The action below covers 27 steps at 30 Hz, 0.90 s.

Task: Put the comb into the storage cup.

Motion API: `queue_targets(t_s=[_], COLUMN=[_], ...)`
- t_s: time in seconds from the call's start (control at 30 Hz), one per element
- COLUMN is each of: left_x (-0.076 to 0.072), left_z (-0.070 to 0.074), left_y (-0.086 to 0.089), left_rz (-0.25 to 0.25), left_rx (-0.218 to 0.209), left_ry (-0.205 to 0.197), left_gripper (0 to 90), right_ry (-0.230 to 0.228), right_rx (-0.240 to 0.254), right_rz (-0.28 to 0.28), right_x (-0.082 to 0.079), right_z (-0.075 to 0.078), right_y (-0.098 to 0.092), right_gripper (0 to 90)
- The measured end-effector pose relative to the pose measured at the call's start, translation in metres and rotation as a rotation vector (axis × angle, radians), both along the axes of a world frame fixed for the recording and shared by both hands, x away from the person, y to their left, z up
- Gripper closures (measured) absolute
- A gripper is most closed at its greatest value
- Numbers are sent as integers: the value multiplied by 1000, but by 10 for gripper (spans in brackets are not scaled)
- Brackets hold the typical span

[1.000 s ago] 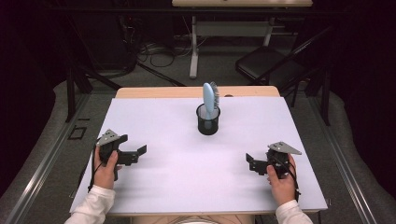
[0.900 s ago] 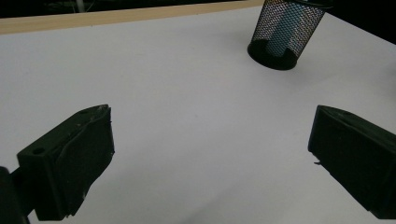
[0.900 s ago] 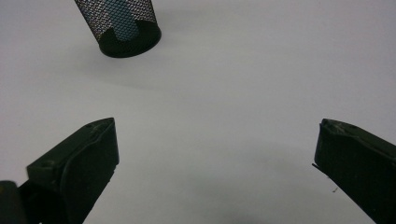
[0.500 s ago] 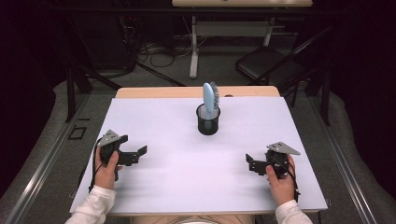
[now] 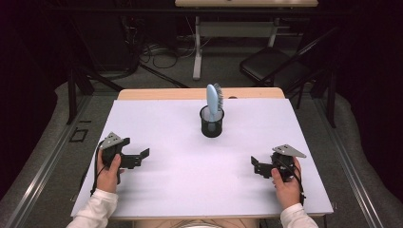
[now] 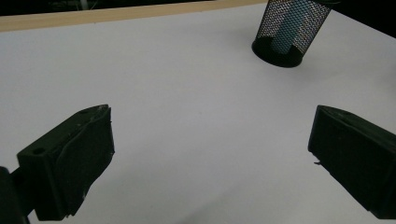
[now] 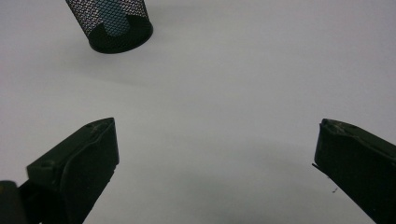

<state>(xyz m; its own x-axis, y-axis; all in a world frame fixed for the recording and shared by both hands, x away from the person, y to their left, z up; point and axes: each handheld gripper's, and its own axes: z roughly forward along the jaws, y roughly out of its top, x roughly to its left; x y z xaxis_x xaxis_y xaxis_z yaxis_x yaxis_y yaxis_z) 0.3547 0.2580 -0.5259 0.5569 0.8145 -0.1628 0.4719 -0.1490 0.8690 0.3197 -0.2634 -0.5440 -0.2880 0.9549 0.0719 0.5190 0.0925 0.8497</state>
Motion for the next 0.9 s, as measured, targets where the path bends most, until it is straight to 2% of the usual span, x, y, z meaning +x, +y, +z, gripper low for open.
queue_targets(t_s=[0.7,0.9], left_x=[0,2], left_z=[0,-1], left_y=[1,1], left_rz=[8,7], left_rx=[-4,7], left_ry=[3,10], left_gripper=[4,4], right_ry=[10,10], right_rx=[-1,-4], right_rz=[-7,-7], right_x=[1,1], right_z=[-2,-2], right_y=[0,0], right_gripper=[0,0])
